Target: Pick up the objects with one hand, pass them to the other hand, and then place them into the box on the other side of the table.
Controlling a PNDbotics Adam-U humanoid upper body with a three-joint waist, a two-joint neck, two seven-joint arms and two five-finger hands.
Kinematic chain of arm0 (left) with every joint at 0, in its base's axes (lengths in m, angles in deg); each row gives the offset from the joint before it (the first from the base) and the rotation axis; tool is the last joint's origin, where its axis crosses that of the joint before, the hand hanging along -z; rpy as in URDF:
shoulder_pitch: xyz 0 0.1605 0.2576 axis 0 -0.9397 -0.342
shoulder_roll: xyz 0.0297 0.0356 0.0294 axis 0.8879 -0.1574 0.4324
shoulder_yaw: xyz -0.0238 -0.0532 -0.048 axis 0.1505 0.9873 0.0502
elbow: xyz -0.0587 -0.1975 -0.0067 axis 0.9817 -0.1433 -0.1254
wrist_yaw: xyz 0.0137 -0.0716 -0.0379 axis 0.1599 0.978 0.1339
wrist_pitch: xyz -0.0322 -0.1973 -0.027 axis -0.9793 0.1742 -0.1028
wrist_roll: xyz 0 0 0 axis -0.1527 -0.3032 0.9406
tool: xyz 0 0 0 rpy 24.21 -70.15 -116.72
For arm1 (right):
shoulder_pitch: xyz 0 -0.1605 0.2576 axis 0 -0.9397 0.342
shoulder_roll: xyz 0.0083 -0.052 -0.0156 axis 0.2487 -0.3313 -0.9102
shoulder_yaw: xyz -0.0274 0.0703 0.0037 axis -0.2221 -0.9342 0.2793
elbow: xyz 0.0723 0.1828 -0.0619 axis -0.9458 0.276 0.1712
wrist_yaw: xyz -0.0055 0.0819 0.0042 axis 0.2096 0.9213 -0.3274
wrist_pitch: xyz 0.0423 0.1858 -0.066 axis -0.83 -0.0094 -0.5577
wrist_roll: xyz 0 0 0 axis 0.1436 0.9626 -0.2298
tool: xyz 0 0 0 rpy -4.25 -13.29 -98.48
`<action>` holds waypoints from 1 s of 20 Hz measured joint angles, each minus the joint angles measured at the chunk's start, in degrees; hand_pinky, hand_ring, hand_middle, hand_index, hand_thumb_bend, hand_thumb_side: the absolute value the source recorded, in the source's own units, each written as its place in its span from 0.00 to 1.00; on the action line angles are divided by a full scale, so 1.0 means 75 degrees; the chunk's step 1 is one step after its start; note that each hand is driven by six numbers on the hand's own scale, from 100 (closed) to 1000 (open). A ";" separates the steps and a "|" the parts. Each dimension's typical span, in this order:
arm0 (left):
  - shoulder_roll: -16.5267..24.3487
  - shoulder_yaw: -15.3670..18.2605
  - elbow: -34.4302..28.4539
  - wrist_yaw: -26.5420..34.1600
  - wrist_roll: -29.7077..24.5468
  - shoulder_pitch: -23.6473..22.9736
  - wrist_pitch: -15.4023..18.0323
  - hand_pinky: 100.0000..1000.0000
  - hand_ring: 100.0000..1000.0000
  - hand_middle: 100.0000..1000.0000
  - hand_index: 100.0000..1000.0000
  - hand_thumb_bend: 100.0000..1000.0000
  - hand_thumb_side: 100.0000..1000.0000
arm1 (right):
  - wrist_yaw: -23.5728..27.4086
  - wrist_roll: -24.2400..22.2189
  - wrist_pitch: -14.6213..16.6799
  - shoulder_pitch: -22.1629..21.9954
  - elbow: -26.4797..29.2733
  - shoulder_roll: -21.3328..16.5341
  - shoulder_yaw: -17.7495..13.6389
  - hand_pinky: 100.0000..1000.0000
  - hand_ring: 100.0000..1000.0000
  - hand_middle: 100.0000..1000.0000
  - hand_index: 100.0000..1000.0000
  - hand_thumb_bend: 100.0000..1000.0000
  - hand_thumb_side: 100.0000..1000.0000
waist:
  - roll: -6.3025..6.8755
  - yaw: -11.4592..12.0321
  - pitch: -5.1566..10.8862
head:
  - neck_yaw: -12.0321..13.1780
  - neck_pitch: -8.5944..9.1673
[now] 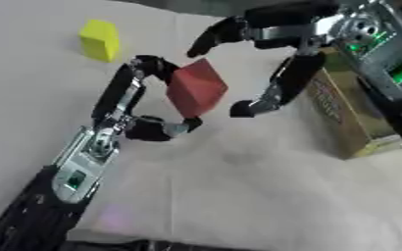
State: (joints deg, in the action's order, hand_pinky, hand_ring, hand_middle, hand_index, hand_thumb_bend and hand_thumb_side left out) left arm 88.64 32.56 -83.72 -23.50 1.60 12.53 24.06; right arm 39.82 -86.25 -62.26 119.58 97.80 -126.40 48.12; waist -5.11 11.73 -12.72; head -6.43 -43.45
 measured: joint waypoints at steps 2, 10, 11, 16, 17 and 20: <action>-0.0001 -0.0002 -0.0045 0.0000 -0.0002 0.0000 0.0002 0.56 0.50 0.33 0.41 0.00 0.00 | -0.0072 0.0033 0.0032 0.0002 -0.0056 0.0031 0.0000 1.00 0.91 0.89 0.95 0.32 0.28 | 0.0000 0.0019 0.0000 | -0.0001 0.0005; -0.0070 -0.0052 -0.0157 0.0004 -0.0024 0.0007 0.0007 0.55 0.50 0.33 0.41 0.00 0.00 | -0.0246 0.0096 0.0084 0.0052 -0.0245 0.0171 0.0000 1.00 0.91 0.89 0.95 0.30 0.24 | 0.0000 0.0131 -0.0009 | -0.0018 0.0039; -0.0070 -0.0054 -0.0160 0.0008 -0.0028 0.0010 0.0004 0.55 0.50 0.33 0.41 0.00 0.00 | -0.0260 0.0097 0.0083 0.0052 -0.0254 0.0190 0.0000 1.00 0.91 0.89 0.95 0.29 0.23 | 0.0000 0.0140 -0.0009 | -0.0016 0.0041; -0.0081 -0.0092 -0.0160 0.0035 -0.0038 0.0044 -0.0007 0.55 0.50 0.33 0.41 0.00 0.00 | -0.0278 0.0119 0.0064 0.0094 -0.0297 0.0208 0.0002 1.00 0.91 0.89 0.95 0.27 0.22 | 0.0000 0.0176 -0.0009 | -0.0017 0.0104; -0.0097 -0.0095 -0.0160 0.0042 -0.0039 0.0052 -0.0007 0.55 0.50 0.32 0.41 0.00 0.00 | -0.0279 0.0128 0.0060 0.0111 -0.0298 0.0210 0.0002 1.00 0.90 0.89 0.95 0.27 0.22 | 0.0000 0.0181 -0.0009 | -0.0019 0.0106; -0.0132 -0.0100 -0.0162 0.0054 -0.0040 0.0062 -0.0006 0.55 0.50 0.33 0.41 0.00 0.00 | -0.0290 0.0135 0.0060 0.0116 -0.0302 0.0225 0.0005 1.00 0.90 0.88 0.94 0.27 0.21 | 0.0000 0.0190 -0.0009 | -0.0026 0.0114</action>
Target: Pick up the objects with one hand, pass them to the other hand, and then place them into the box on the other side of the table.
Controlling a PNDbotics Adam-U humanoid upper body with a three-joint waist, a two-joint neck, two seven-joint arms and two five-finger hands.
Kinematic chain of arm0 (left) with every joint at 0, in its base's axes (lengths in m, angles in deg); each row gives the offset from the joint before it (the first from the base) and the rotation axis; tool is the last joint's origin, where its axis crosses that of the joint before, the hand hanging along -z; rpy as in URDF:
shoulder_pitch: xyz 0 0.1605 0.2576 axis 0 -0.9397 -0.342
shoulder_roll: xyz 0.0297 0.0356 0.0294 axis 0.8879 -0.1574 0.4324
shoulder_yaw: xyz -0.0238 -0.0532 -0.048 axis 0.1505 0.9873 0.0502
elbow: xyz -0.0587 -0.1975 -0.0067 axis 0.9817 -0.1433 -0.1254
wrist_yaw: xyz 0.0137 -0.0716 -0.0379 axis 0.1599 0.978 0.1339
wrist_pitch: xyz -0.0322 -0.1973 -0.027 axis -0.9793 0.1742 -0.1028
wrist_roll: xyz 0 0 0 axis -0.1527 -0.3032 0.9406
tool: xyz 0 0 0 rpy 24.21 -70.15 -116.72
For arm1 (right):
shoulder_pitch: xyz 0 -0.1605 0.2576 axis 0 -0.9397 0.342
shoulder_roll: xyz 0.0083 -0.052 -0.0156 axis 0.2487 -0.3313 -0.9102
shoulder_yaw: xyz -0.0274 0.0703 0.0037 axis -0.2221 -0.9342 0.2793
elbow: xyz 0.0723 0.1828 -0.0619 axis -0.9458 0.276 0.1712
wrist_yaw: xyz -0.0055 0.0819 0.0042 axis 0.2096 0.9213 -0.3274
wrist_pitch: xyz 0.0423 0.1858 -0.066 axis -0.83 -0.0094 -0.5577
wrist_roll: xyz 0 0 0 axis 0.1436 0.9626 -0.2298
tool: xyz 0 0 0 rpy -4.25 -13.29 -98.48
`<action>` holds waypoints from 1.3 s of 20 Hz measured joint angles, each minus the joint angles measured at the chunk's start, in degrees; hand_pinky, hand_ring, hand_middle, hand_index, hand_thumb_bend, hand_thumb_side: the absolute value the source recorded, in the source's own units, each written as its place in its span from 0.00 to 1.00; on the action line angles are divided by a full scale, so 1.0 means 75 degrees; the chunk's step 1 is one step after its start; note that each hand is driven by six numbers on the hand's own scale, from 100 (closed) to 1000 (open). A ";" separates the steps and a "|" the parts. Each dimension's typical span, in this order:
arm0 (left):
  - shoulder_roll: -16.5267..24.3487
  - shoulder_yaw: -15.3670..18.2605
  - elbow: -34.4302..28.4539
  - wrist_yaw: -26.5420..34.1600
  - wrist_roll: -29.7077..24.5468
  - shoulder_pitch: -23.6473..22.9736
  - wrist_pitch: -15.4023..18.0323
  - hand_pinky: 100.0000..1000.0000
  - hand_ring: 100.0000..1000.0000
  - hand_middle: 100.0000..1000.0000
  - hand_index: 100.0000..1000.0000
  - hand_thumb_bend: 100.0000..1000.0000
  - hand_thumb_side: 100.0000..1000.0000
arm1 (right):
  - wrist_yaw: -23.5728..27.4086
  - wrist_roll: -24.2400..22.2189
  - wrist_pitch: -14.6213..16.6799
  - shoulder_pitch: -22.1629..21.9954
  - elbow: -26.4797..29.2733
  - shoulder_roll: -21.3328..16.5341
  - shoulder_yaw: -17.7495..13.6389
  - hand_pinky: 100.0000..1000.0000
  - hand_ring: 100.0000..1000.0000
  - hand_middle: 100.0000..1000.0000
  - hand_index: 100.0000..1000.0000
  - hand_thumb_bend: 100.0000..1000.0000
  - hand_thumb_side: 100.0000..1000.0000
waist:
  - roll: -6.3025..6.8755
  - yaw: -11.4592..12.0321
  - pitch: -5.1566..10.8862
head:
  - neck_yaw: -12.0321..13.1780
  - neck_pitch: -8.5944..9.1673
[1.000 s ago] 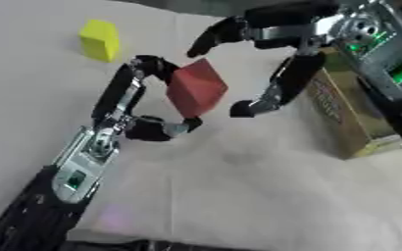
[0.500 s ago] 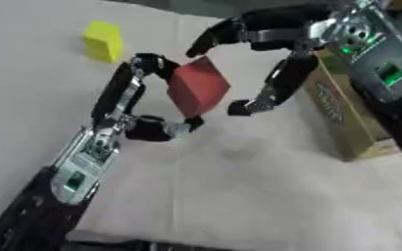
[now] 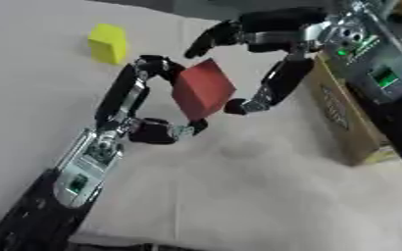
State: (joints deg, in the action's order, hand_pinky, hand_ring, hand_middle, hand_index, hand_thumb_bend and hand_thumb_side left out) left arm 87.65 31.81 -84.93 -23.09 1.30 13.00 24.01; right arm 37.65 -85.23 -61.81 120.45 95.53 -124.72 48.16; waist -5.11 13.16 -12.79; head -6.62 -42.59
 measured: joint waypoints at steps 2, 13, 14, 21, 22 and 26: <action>-0.0001 -0.0005 0.0000 0.0003 -0.0001 0.0002 -0.0001 0.55 0.50 0.32 0.41 0.00 0.00 | -0.0018 0.0000 -0.0003 0.0000 -0.0013 0.0026 0.0013 1.00 0.90 0.86 0.92 0.27 0.19 | 0.0000 0.0015 0.0000 | -0.0002 0.0018; -0.0117 -0.0048 0.0000 0.0009 -0.0037 0.0020 0.0003 0.56 0.50 0.32 0.41 0.00 0.00 | -0.0036 -0.0058 -0.0132 0.0003 -0.0043 0.0118 0.0017 1.00 0.89 0.83 0.89 0.23 0.13 | 0.0000 0.0077 0.0000 | -0.0015 0.0049; -0.0133 -0.0049 0.0000 0.0009 -0.0042 0.0021 0.0008 0.56 0.50 0.32 0.41 0.00 0.00 | -0.0036 -0.0068 -0.0142 0.0003 -0.0044 0.0118 0.0017 1.00 0.89 0.82 0.89 0.23 0.13 | 0.0000 0.0078 0.0000 | -0.0017 0.0049; -0.0169 -0.0063 0.0005 0.0009 -0.0059 0.0030 0.0010 0.56 0.50 0.32 0.41 0.00 0.01 | -0.0036 -0.0120 -0.0194 0.0004 -0.0086 0.0139 0.0018 1.00 0.89 0.81 0.88 0.22 0.12 | 0.0000 0.0096 -0.0002 | -0.0030 0.0050; -0.0173 -0.0064 0.0007 0.0009 -0.0063 0.0030 0.0007 0.56 0.50 0.32 0.41 0.00 0.01 | -0.0036 -0.0126 -0.0200 0.0004 -0.0089 0.0147 0.0018 1.00 0.89 0.81 0.88 0.21 0.12 | 0.0000 0.0097 -0.0002 | -0.0032 0.0050; -0.0194 -0.0064 0.0029 0.0009 -0.0071 0.0030 -0.0001 0.56 0.50 0.32 0.41 0.00 0.01 | -0.0036 -0.0151 -0.0224 0.0005 -0.0114 0.0163 0.0017 1.00 0.88 0.77 0.86 0.19 0.10 | 0.0000 0.0103 -0.0002 | -0.0034 0.0050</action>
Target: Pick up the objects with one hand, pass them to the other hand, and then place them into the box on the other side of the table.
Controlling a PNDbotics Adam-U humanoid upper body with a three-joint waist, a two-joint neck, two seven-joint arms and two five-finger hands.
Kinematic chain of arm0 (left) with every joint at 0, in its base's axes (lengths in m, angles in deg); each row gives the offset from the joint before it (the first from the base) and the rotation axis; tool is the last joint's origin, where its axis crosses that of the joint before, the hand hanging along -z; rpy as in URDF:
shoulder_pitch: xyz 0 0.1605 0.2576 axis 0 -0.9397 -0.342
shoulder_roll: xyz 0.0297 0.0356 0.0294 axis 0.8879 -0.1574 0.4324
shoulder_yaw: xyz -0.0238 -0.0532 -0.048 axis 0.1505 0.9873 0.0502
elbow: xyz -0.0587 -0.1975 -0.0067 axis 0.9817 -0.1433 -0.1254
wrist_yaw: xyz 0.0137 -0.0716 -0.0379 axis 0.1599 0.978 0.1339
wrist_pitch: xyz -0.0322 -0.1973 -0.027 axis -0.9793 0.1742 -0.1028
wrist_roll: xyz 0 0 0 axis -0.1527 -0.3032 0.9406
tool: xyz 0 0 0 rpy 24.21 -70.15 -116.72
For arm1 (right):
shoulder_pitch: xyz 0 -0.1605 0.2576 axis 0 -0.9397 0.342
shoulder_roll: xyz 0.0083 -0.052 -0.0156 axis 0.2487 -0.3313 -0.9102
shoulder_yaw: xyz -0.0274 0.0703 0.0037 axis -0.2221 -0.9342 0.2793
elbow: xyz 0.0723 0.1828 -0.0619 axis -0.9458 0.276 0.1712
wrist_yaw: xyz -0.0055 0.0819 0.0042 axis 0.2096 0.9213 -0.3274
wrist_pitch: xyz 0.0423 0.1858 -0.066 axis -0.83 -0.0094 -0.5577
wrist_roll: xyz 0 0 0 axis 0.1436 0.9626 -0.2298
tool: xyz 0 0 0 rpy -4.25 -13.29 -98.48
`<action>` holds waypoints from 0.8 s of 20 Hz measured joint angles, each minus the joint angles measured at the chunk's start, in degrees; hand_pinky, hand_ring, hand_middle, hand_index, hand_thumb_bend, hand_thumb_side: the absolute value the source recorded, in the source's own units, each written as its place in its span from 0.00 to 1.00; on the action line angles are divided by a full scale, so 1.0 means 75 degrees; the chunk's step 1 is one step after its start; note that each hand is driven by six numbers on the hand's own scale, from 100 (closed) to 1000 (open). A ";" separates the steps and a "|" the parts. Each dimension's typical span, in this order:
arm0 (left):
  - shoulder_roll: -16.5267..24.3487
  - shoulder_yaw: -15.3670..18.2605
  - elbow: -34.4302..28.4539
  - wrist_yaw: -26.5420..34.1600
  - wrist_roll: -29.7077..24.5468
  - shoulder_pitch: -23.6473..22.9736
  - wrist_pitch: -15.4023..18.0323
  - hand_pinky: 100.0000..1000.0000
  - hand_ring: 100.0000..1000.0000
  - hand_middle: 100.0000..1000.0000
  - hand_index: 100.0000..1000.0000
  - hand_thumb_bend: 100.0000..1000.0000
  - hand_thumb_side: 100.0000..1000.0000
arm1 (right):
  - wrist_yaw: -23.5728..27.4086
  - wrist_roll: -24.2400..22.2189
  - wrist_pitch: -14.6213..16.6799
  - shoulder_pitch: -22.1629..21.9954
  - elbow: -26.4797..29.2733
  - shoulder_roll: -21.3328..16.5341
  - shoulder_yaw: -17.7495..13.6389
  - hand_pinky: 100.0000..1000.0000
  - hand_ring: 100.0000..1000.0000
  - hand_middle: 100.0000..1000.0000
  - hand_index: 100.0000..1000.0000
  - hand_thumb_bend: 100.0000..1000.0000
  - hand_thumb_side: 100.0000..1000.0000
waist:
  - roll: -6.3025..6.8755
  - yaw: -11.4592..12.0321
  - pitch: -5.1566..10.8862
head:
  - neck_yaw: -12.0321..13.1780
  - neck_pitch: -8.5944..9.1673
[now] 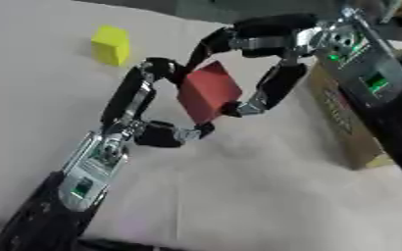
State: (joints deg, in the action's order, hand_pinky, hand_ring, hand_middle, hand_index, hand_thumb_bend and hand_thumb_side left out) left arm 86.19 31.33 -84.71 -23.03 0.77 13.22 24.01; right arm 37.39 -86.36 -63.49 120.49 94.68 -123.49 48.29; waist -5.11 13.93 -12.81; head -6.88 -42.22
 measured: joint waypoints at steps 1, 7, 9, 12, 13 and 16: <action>-0.0001 -0.0001 0.0013 0.0000 -0.0002 0.0000 -0.0002 0.56 0.50 0.32 0.41 0.00 0.01 | 0.0001 -0.0005 -0.0005 0.0000 -0.0005 0.0009 0.0000 1.00 0.88 0.76 0.85 0.19 0.09 | 0.0000 0.0000 0.0000 | 0.0000 0.0000; -0.0048 -0.0002 0.0064 0.0001 -0.0011 0.0000 -0.0041 0.56 0.50 0.32 0.41 0.00 0.02 | 0.0074 0.0024 -0.0141 0.0000 -0.0009 0.0012 -0.0002 1.00 0.85 0.56 0.72 0.06 0.01 | 0.0000 -0.0001 0.0000 | 0.0000 0.0000; -0.0065 0.0000 0.0070 0.0003 0.0000 0.0000 -0.0061 0.56 0.50 0.33 0.41 0.00 0.02 | 0.0107 0.0065 -0.0237 -0.0002 -0.0007 0.0012 -0.0003 0.99 0.84 0.51 0.68 0.01 0.00 | 0.0000 -0.0003 0.0000 | 0.0000 0.0000; -0.0068 0.0004 0.0070 0.0005 0.0014 0.0000 -0.0083 0.56 0.50 0.33 0.41 0.00 0.01 | 0.0175 0.0106 -0.0371 -0.0005 0.0025 0.0011 -0.0003 0.97 0.81 0.45 0.63 0.00 0.00 | 0.0000 -0.0005 0.0000 | 0.0000 0.0000; -0.0068 0.0006 0.0070 0.0005 0.0018 0.0000 -0.0096 0.56 0.50 0.33 0.42 0.00 0.01 | 0.0197 0.0107 -0.0413 -0.0006 0.0030 0.0010 -0.0003 0.96 0.80 0.44 0.61 0.00 0.00 | 0.0000 -0.0007 0.0000 | 0.0000 0.0000; -0.0074 0.0023 0.0070 0.0005 0.0046 0.0000 -0.0148 0.56 0.50 0.32 0.43 0.00 0.01 | 0.0259 0.0110 -0.0530 -0.0010 0.0049 0.0009 -0.0003 0.94 0.76 0.40 0.56 0.00 0.00 | 0.0000 -0.0010 0.0000 | 0.0001 0.0000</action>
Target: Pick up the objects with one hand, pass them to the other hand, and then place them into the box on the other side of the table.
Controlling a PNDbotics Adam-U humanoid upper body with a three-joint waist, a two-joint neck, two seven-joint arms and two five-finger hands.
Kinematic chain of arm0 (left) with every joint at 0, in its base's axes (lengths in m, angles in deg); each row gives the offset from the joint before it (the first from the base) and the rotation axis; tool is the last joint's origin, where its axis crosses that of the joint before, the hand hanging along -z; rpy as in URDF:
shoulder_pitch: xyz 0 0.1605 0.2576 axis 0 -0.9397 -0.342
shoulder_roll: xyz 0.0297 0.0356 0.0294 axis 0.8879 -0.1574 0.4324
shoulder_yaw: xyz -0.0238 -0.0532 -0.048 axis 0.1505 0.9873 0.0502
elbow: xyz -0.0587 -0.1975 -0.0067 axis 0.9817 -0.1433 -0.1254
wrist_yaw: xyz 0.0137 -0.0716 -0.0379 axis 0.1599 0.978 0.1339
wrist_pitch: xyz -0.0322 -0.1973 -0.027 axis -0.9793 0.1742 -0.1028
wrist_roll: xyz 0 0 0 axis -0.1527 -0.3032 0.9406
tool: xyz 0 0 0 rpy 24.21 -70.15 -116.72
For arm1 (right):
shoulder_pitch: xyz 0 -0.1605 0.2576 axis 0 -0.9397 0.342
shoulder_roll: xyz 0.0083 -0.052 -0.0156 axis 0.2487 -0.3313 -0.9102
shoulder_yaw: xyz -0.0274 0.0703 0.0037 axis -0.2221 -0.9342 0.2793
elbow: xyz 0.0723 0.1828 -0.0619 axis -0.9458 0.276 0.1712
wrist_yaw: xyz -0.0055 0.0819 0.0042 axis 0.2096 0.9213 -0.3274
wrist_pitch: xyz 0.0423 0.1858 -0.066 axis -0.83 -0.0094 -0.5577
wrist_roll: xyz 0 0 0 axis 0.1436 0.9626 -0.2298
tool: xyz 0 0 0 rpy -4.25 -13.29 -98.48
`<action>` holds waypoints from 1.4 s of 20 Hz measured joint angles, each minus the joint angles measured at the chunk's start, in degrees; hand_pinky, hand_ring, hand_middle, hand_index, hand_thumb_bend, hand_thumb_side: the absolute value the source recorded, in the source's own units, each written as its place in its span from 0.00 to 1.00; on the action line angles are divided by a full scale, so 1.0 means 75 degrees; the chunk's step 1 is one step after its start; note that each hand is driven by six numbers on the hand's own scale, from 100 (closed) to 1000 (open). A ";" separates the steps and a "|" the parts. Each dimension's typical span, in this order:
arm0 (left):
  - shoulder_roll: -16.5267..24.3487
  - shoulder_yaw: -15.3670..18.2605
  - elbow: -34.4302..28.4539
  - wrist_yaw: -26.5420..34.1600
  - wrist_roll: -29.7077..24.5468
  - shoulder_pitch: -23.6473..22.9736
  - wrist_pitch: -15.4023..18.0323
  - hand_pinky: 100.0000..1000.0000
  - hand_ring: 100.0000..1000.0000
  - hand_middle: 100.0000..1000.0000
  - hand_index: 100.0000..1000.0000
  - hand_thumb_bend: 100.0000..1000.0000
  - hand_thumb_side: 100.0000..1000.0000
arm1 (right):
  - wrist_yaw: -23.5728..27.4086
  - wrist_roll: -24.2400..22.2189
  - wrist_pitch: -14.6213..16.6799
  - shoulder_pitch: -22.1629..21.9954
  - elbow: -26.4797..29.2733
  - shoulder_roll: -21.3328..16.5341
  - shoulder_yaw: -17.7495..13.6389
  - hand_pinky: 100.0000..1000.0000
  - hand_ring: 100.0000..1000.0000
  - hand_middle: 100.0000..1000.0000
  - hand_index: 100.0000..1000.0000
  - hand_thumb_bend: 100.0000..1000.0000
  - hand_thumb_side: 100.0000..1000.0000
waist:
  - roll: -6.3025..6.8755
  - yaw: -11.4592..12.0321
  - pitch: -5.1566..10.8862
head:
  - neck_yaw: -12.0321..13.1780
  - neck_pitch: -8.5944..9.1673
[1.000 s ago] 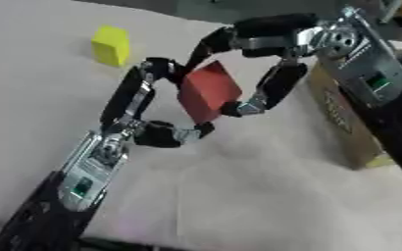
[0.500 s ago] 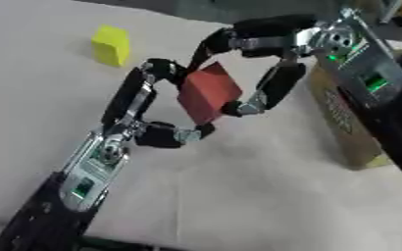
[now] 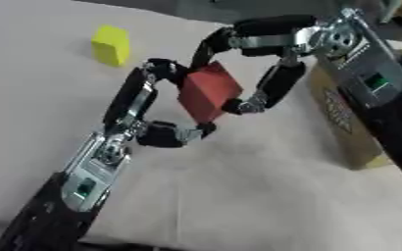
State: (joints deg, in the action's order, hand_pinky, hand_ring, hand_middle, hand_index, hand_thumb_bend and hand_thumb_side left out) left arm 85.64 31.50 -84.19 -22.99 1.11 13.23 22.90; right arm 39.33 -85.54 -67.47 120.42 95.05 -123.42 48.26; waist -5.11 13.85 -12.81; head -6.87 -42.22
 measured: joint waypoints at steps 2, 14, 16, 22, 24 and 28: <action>-0.0005 0.0001 0.0000 0.0000 0.0024 0.0000 -0.0033 0.56 0.50 0.32 0.42 0.00 0.01 | 0.0022 0.0006 -0.0069 -0.0002 0.0017 -0.0002 0.0000 0.93 0.75 0.39 0.55 0.00 0.00 | 0.0000 -0.0002 0.0000 | 0.0000 0.0000; -0.0036 -0.0001 -0.0002 0.0115 0.0103 0.0000 -0.0052 0.61 0.58 0.43 0.60 0.21 0.00 | 0.0081 0.0042 -0.0230 -0.0042 0.0083 -0.0021 -0.0039 0.89 0.68 0.29 0.47 0.00 0.00 | 0.0000 -0.0002 0.0000 | 0.0000 0.0000; -0.0036 -0.0002 -0.0005 0.0122 0.0121 0.0000 -0.0037 0.66 0.65 0.51 0.69 0.46 0.07 | 0.0103 0.0051 -0.0250 -0.0061 0.0114 -0.0028 -0.0047 0.89 0.67 0.29 0.46 0.00 0.00 | 0.0000 -0.0003 0.0000 | 0.0000 0.0000; -0.0046 -0.0004 -0.0042 0.0042 0.0301 -0.0001 -0.0109 0.72 0.74 0.61 0.82 0.77 0.26 | 0.0158 0.0089 -0.0277 -0.0067 0.0190 -0.0069 -0.0048 0.88 0.66 0.28 0.45 0.00 0.01 | 0.0000 -0.0007 0.0000 | -0.0002 0.0000; -0.0060 -0.0003 -0.0054 0.0006 0.0401 -0.0001 -0.0160 0.73 0.74 0.63 0.83 0.84 0.34 | 0.0159 0.0099 -0.0278 -0.0067 0.0210 -0.0071 -0.0048 0.88 0.66 0.27 0.45 0.00 0.01 | 0.0000 -0.0007 0.0000 | -0.0010 0.0000; -0.0066 -0.0004 -0.0055 -0.0020 0.0593 -0.0001 -0.0283 0.74 0.75 0.63 0.84 1.00 0.51 | 0.0159 0.0118 -0.0290 -0.0067 0.0211 -0.0072 -0.0047 0.88 0.66 0.27 0.44 0.00 0.01 | 0.0000 -0.0007 0.0000 | -0.0037 0.0000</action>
State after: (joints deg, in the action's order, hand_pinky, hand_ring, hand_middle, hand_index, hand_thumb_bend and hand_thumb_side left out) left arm 85.15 31.47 -84.60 -23.14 5.56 13.22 20.78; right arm 40.52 -84.66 -69.64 119.91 96.64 -123.96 47.91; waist -5.11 13.80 -12.81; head -7.15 -42.22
